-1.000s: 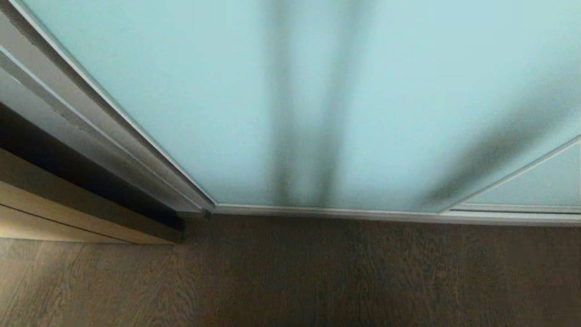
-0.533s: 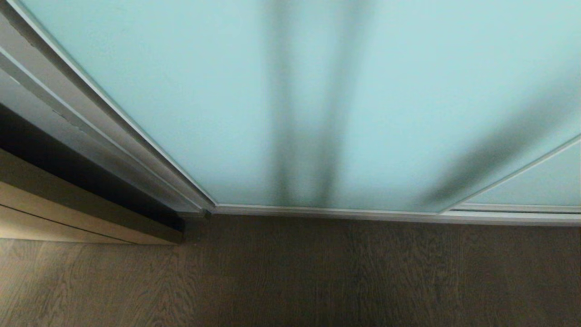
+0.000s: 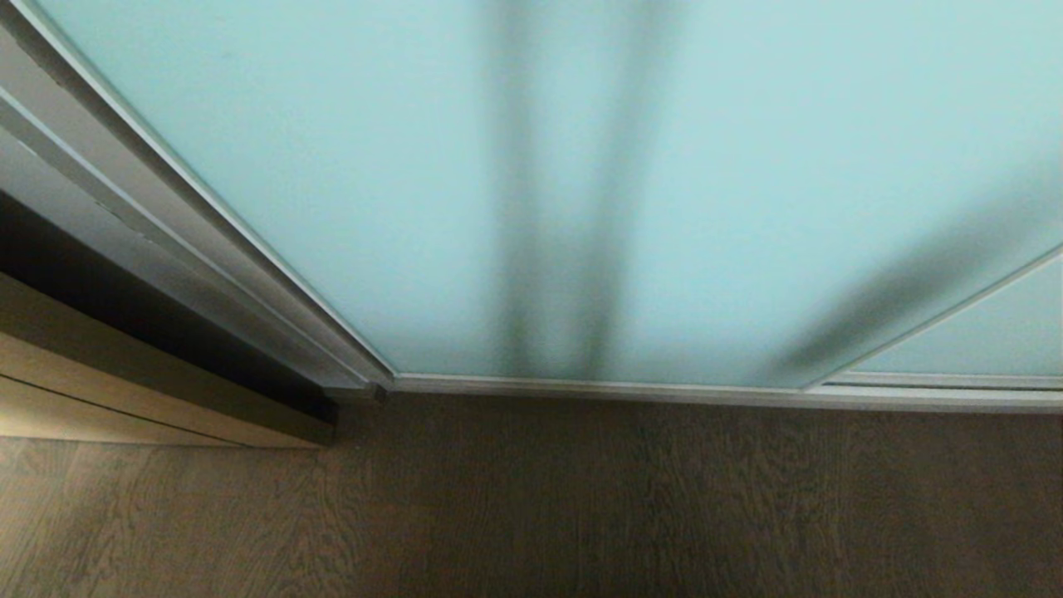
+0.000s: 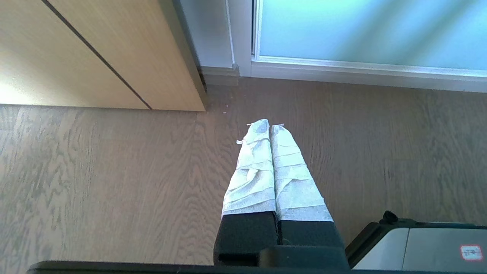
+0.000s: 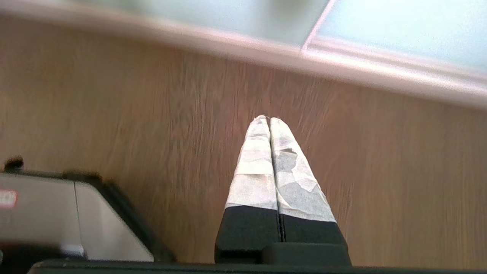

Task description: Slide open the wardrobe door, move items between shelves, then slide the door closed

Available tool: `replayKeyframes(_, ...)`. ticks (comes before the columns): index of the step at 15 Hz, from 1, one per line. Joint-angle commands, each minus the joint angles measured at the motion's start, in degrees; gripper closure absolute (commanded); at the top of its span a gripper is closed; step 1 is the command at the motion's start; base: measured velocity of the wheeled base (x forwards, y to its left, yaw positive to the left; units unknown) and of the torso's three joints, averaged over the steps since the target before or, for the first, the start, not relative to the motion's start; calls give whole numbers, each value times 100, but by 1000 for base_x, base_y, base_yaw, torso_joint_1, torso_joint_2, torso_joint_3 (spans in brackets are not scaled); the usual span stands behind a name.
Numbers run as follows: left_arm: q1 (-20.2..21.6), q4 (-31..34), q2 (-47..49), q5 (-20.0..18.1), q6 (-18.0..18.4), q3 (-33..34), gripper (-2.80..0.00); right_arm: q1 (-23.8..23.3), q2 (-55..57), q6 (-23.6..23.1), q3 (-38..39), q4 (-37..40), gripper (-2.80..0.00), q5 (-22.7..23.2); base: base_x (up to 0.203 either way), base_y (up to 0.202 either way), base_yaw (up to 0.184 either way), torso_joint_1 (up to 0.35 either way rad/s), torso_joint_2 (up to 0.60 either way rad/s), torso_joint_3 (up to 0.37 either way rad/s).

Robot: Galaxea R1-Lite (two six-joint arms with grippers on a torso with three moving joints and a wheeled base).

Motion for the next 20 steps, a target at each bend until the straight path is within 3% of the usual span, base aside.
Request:
replayKeyframes(1,0,5,-1,2,-4,9,0,101,-756,112,9,177,0,-77,0,0,0,0,0,0)
replayKeyframes(11,0,5,-1,2,-4,9,0,116,-759,487,11,139,0,-155,0,0,0,0,0,0)
replayKeyframes(20,0,3,-1,2,-4,9,0,107,-759,525,11,147,0,-190,0,0,0,0,0,0)
